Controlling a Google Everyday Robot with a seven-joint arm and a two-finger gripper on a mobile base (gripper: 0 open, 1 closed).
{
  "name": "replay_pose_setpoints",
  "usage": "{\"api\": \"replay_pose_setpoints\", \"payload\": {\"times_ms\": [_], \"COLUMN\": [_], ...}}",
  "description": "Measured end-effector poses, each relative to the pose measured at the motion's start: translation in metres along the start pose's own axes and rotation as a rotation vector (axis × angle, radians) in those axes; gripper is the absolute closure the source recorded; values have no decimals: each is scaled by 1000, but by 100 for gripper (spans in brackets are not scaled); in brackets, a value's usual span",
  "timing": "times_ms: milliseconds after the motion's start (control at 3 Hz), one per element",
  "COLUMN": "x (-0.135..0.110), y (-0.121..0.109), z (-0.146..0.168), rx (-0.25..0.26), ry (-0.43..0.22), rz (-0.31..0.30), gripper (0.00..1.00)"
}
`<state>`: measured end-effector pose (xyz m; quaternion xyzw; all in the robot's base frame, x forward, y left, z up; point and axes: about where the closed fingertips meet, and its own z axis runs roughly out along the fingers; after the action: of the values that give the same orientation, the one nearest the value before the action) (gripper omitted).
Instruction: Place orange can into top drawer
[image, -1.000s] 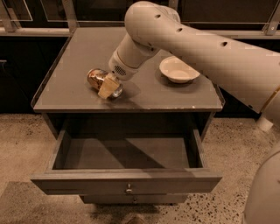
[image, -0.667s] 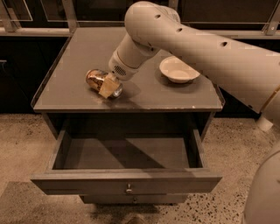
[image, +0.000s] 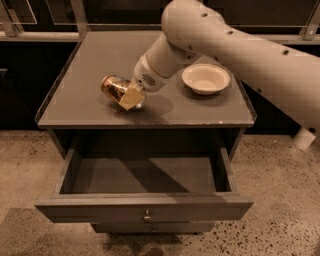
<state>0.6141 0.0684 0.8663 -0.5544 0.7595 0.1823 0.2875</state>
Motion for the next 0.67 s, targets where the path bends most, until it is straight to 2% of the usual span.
{"api": "replay_pose_setpoints", "payload": {"times_ms": [333,667], "x": [22,54], "y": [24,72], "z": [-53,-95], "rx": [21,25], "ry": [-61,-108], "rz": [45,123], "gripper": [100,100]}}
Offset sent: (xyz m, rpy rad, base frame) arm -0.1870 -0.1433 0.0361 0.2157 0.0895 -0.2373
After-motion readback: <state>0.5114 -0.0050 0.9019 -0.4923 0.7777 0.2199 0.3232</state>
